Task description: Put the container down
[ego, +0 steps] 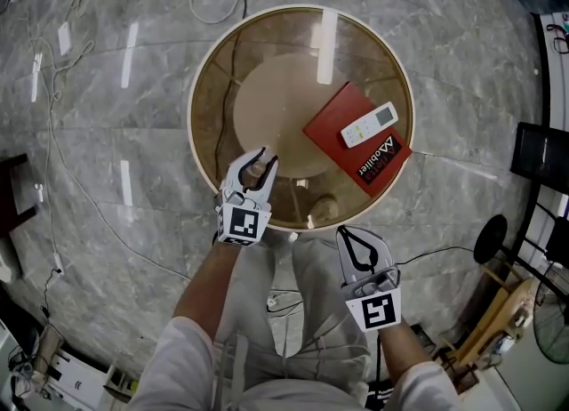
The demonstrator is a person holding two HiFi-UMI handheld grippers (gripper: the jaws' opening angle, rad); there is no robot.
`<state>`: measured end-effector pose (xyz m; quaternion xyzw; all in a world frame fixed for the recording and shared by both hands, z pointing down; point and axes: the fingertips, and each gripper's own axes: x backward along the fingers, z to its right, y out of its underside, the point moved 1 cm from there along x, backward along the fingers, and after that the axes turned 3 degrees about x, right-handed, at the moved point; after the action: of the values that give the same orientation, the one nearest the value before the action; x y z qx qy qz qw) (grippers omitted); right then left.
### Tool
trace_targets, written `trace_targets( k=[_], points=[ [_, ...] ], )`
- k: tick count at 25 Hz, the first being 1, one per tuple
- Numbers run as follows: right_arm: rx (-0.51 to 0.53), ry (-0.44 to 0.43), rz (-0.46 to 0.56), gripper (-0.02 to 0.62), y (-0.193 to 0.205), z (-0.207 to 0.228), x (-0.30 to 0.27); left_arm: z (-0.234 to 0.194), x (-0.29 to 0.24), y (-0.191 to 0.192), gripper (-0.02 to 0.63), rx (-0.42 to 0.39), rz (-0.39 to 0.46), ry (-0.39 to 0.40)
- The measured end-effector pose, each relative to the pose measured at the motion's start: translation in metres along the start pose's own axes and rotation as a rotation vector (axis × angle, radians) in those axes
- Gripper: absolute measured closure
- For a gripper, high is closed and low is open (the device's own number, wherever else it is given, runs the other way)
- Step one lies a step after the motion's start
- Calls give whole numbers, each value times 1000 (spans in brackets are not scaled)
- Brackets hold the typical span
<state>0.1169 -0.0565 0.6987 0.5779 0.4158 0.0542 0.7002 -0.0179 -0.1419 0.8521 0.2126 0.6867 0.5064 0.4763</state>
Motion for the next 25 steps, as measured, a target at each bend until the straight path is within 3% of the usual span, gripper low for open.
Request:
trace_targets(
  k=[4, 8, 15, 25],
  points=[
    [6, 3, 4, 589, -6, -2, -1, 0, 0, 1, 477, -4, -6, 11],
    [15, 10, 12, 589, -14, -4, -1, 0, 7, -7, 396, -33, -21, 38],
    [11, 43, 35, 589, -44, -7, 14, -7, 61, -42, 391, -19, -22, 38],
    [46, 105, 64, 589, -120, -27, 63, 2, 155, -123, 396, -22, -22, 65]
  ],
)
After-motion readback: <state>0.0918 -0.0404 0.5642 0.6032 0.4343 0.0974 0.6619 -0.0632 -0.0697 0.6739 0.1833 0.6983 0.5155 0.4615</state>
